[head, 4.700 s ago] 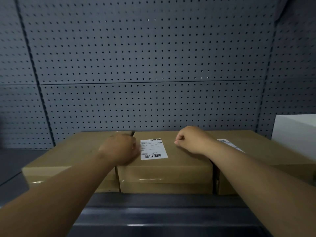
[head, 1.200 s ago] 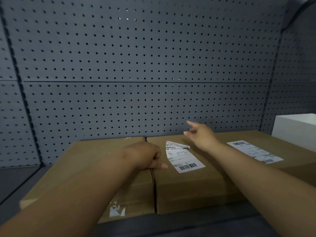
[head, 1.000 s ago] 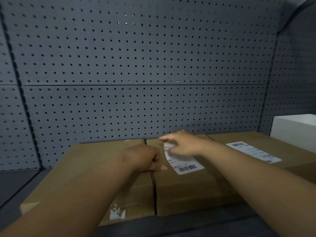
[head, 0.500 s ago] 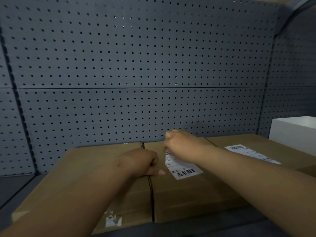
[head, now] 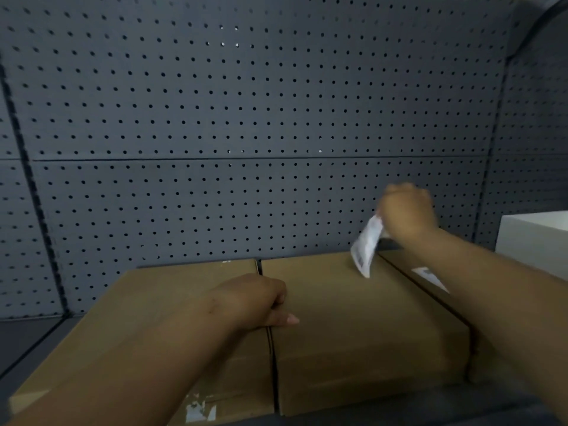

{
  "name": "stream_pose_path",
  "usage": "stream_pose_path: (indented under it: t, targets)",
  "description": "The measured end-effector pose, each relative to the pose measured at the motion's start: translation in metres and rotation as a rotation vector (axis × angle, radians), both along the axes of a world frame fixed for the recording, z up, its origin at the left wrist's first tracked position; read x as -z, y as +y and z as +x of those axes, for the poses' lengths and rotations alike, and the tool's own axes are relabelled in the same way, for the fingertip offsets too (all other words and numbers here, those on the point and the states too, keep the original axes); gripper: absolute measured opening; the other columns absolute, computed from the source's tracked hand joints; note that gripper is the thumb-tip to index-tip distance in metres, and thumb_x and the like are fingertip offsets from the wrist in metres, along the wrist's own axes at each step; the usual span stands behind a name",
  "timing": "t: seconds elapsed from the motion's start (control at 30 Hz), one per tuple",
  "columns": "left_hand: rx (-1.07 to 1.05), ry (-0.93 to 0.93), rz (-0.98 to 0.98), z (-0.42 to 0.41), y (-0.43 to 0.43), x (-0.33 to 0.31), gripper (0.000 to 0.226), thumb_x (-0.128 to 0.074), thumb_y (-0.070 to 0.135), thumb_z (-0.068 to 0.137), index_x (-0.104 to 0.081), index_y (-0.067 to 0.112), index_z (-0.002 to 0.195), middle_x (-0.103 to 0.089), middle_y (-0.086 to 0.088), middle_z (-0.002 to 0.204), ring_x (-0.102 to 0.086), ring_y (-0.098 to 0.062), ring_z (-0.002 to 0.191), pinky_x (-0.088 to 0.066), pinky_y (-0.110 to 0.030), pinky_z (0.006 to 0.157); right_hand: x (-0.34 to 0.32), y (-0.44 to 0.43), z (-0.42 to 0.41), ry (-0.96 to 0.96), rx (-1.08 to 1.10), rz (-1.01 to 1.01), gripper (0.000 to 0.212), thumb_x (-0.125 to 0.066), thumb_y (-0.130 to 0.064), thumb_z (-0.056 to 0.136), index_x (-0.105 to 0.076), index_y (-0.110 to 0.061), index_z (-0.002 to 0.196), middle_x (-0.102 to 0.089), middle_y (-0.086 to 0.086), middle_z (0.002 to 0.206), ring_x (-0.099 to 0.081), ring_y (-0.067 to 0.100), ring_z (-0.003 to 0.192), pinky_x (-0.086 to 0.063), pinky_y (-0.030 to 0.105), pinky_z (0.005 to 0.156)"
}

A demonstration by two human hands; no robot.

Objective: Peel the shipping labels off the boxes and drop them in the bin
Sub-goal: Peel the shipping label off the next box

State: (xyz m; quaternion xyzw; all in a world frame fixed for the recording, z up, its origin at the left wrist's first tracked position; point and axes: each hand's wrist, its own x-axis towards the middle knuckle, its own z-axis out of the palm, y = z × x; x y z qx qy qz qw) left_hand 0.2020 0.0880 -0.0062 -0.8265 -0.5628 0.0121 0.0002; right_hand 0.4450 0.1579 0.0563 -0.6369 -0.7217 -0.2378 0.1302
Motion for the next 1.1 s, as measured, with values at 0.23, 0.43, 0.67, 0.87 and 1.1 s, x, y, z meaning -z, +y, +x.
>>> stream_pose_path:
  t: [0.23,0.43,0.67,0.87,1.1]
  targets:
    - [-0.031,-0.045,-0.027,0.001,-0.003,-0.004,0.051,-0.054,0.055,0.086,-0.053,0.016,0.118,-0.06,-0.003,0.115,-0.053,-0.015,0.095,-0.043,-0.028,0.08,-0.009,-0.02,-0.039,0.131,-0.21,0.188,0.028,-0.045,-0.036,0.097,-0.065,-0.022,0.111,-0.055,0.002,0.114,-0.049,0.023,0.111,-0.03,0.035,0.101]
    - [-0.148,-0.53,0.023,-0.004,0.0,-0.008,0.054,-0.052,0.064,0.081,-0.053,0.024,0.117,-0.06,0.003,0.118,-0.057,-0.013,0.105,-0.047,-0.031,0.095,-0.009,-0.045,-0.05,0.265,-0.369,0.125,0.031,-0.042,-0.034,0.099,-0.066,-0.019,0.112,-0.052,0.002,0.109,-0.047,0.022,0.112,-0.037,0.031,0.093]
    - [-0.053,-1.192,0.138,0.025,-0.015,-0.025,0.054,-0.035,0.052,0.095,-0.034,0.026,0.143,-0.047,0.001,0.14,-0.048,-0.012,0.119,-0.035,-0.027,0.097,-0.008,-0.069,-0.063,0.481,-0.532,0.097,0.037,-0.04,-0.031,0.1,-0.069,-0.007,0.101,-0.049,0.004,0.094,-0.049,0.02,0.099,-0.035,0.027,0.079]
    - [0.028,-1.272,0.206,0.036,-0.01,-0.024,0.02,-0.04,0.041,0.097,-0.055,0.028,0.1,-0.058,0.009,0.087,-0.055,-0.009,0.08,-0.044,-0.023,0.073,-0.01,-0.074,-0.064,0.543,-0.554,0.126,0.038,-0.042,-0.036,0.099,-0.072,-0.012,0.103,-0.038,-0.007,0.079,-0.044,0.014,0.09,-0.041,0.031,0.086]
    - [-0.178,-1.125,0.326,0.025,-0.008,-0.032,0.059,-0.028,0.084,0.072,-0.059,0.034,0.068,-0.066,0.006,0.085,-0.062,-0.017,0.089,-0.046,-0.038,0.092,-0.003,-0.056,-0.037,0.831,-0.376,-0.101,0.045,-0.032,-0.037,0.102,-0.042,-0.022,0.143,-0.045,0.003,0.147,-0.033,0.022,0.141,-0.026,0.037,0.114]
